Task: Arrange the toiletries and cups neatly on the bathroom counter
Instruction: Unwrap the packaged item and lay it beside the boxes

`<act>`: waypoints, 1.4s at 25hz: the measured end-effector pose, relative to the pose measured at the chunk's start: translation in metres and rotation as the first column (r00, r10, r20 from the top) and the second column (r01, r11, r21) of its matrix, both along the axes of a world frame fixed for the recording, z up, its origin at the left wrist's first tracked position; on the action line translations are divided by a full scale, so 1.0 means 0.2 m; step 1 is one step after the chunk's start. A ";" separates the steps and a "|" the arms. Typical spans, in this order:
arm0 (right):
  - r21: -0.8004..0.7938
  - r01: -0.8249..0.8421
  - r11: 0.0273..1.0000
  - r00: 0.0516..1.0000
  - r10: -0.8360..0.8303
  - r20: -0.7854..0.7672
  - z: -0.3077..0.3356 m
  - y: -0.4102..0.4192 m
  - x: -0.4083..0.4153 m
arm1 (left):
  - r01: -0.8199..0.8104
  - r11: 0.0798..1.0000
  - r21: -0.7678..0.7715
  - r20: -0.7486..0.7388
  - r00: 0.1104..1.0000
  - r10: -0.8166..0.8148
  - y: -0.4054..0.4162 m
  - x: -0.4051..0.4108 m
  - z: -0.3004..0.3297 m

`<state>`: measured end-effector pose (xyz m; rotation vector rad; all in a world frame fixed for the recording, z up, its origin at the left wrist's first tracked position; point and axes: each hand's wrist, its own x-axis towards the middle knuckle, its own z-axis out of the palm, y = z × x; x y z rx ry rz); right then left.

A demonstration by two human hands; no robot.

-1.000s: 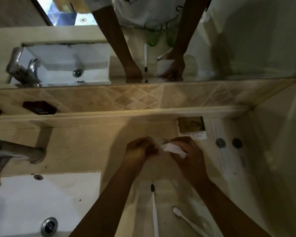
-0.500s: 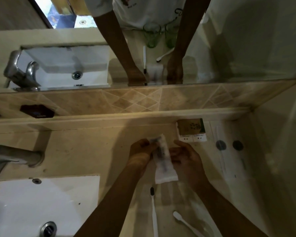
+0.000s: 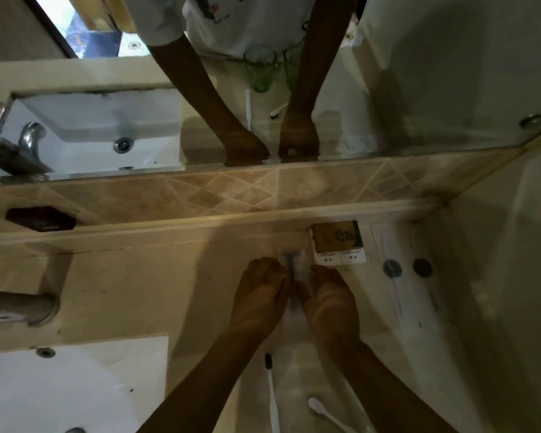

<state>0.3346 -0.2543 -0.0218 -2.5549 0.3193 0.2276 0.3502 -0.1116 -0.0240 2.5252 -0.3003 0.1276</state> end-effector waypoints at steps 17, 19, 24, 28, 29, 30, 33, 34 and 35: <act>0.102 -0.156 0.982 0.988 0.157 0.001 0.01 0.02 0.11 | 0.241 0.955 0.175 -0.198 0.958 -0.206 0.04 0.01 -0.09; 0.085 -0.161 0.983 0.986 0.163 -0.022 0.01 0.03 0.11 | 0.219 0.961 0.167 -0.196 0.963 -0.186 0.04 0.00 -0.09; 0.042 -0.141 0.989 0.990 0.142 -0.023 -0.03 0.05 0.12 | 0.183 0.976 0.119 -0.200 0.967 -0.157 0.05 0.00 -0.10; 0.123 -0.085 0.989 0.995 0.090 -0.040 -0.04 0.07 0.13 | 0.188 0.975 0.122 -0.207 0.965 -0.160 0.05 0.01 -0.09; 0.107 -0.090 0.990 0.995 0.093 -0.030 -0.03 0.06 0.12 | 0.191 0.975 0.112 -0.209 0.964 -0.164 0.05 0.00 -0.09; 0.058 -0.112 0.992 0.994 0.113 -0.005 -0.02 0.06 0.11 | 0.186 0.978 0.095 -0.217 0.963 -0.161 0.05 -0.01 -0.08; -0.027 -0.196 0.980 0.972 0.198 0.124 0.05 0.03 0.04 | 0.123 0.990 0.068 -0.255 0.962 -0.102 0.07 -0.08 -0.04; -0.010 -0.195 0.981 0.969 0.194 0.155 0.08 0.02 0.01 | 0.093 0.992 0.082 -0.252 0.965 -0.070 0.08 -0.11 -0.01; 0.027 -0.182 0.983 0.971 0.176 0.163 0.12 0.00 -0.02 | 0.062 0.993 0.096 -0.223 0.974 -0.039 0.10 -0.16 0.01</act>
